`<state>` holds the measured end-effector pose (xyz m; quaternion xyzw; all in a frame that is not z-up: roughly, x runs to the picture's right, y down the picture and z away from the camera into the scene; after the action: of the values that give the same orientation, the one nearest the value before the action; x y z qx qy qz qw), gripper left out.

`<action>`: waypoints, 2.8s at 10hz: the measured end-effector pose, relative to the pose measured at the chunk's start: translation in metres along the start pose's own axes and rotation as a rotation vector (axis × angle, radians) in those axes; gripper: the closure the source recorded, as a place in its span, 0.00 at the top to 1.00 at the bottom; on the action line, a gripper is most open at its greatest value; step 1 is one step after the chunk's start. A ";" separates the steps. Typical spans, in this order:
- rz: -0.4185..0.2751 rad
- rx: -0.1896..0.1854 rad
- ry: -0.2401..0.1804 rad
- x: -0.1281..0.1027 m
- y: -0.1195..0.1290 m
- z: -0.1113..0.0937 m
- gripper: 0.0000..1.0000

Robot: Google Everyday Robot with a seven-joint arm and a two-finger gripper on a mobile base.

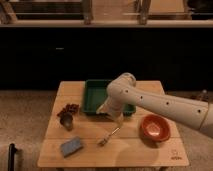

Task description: Place fork in metal cup

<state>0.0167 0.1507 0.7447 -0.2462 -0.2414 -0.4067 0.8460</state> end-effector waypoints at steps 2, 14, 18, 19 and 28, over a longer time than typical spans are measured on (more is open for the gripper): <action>-0.019 -0.003 0.003 -0.005 0.003 0.011 0.80; -0.026 -0.028 -0.013 -0.003 0.021 0.080 0.80; -0.011 -0.042 -0.009 -0.003 0.025 0.096 0.80; -0.007 -0.048 -0.008 -0.002 0.026 0.099 0.80; 0.046 -0.118 -0.011 0.000 0.047 0.114 0.80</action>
<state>0.0310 0.2468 0.8215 -0.3034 -0.2158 -0.3993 0.8378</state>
